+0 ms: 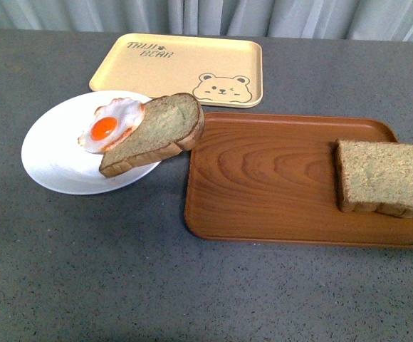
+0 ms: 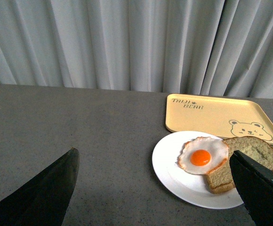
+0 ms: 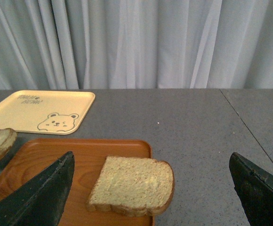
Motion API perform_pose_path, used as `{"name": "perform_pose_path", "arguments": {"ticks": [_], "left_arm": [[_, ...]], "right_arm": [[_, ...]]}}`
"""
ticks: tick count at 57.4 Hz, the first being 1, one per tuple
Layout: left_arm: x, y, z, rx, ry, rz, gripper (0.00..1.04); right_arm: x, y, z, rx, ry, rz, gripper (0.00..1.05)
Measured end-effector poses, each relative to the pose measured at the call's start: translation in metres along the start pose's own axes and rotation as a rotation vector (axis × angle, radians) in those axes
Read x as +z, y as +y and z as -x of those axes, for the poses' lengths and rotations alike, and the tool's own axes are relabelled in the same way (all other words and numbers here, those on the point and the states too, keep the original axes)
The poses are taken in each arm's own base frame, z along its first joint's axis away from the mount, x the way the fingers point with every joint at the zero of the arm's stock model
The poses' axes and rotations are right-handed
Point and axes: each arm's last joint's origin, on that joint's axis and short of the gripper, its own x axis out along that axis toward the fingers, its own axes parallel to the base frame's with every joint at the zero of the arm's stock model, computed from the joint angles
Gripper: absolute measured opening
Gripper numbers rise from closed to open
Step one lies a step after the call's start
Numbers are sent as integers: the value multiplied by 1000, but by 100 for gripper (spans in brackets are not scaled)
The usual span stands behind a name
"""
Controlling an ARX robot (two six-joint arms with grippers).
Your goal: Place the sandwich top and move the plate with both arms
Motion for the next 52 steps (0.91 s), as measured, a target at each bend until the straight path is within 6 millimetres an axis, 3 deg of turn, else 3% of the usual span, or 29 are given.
{"name": "perform_pose_path", "arguments": {"ticks": [46,49,52], "left_arm": [[0,0,0,0,0,0,96],[0,0,0,0,0,0,96],[0,0,0,0,0,0,96]], "right_arm": [[0,0,0,0,1,0,96],[-1,-1,-1,-63,100,-30,96],[-1,-3,-6,-161,319,-68,96]]}}
